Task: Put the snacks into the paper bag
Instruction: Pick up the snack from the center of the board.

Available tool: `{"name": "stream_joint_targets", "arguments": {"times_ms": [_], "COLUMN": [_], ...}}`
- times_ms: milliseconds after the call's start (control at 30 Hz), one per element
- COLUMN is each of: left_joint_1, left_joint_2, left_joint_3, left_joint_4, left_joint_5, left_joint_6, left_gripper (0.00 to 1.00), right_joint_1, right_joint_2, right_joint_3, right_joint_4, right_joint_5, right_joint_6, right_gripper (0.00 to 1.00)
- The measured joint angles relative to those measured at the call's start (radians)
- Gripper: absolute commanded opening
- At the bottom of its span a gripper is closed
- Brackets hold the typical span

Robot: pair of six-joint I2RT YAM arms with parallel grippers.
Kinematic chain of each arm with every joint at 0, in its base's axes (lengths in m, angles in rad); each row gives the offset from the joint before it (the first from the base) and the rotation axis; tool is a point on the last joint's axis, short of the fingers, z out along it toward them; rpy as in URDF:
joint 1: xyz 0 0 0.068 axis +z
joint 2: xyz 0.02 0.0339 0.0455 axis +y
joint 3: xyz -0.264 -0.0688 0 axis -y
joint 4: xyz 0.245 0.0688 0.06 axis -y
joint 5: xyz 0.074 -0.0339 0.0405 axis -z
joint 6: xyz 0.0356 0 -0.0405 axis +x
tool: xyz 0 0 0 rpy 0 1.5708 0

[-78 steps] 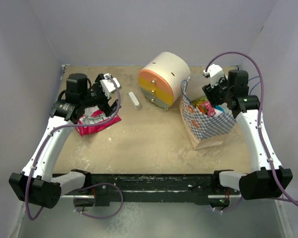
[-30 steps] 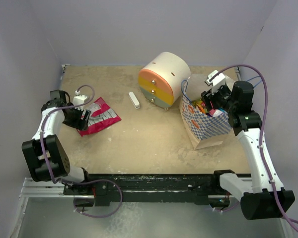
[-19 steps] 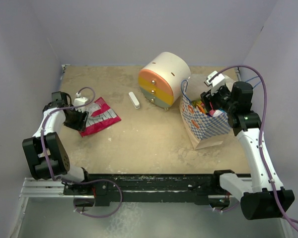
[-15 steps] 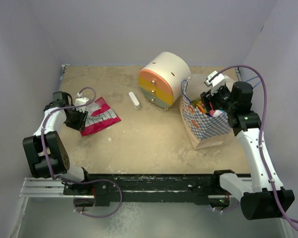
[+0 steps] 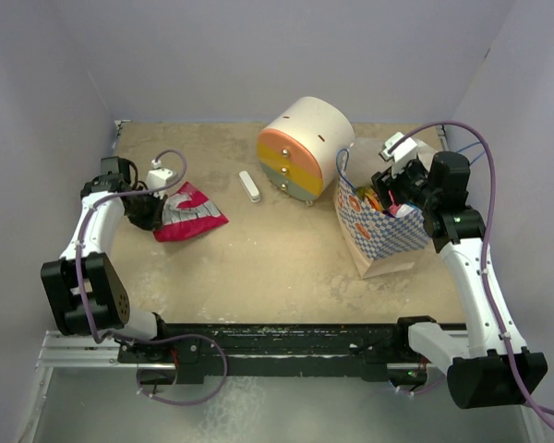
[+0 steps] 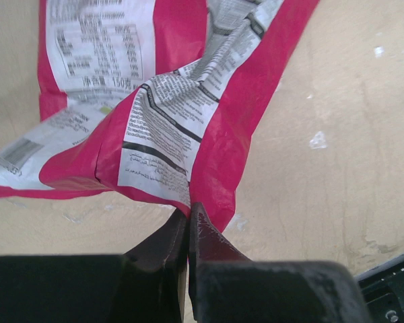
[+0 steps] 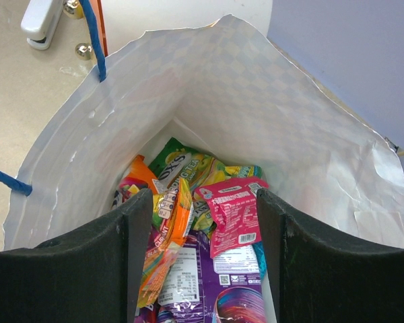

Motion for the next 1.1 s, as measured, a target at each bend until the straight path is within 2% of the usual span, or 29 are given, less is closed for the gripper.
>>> {"name": "stream_joint_targets", "arguments": {"times_ms": [167, 300, 567, 833, 967, 1100], "left_joint_1": [-0.050, -0.121, -0.244, -0.406, -0.470, -0.494], "left_joint_2": [-0.080, -0.176, -0.319, -0.293, -0.227, -0.166], "left_joint_3": [0.054, 0.081, 0.133, 0.295, 0.401, 0.475], "left_joint_4": [-0.046, -0.072, -0.105, -0.136, -0.147, -0.122], "left_joint_5": [0.059, 0.092, 0.211, 0.285, 0.311, 0.360], "left_joint_6": [0.029, 0.074, 0.166, 0.242, 0.233, 0.154], "left_gripper": [0.00, 0.00, 0.00, 0.00, 0.00, 0.00], "right_joint_1": [0.000, 0.000, 0.010, 0.101, 0.218, 0.320], "right_joint_2": [0.032, 0.079, 0.117, 0.198, 0.291, 0.364], "right_joint_3": [0.033, 0.124, 0.324, 0.410, 0.468, 0.513], "right_joint_4": [-0.024, -0.061, -0.108, -0.005, 0.026, 0.029], "right_joint_5": [-0.029, -0.065, -0.251, -0.490, -0.528, -0.538], "right_joint_6": [0.000, -0.005, -0.020, 0.087, 0.131, 0.142], "right_gripper": [0.67, 0.69, 0.75, 0.75, 0.75, 0.77]}}
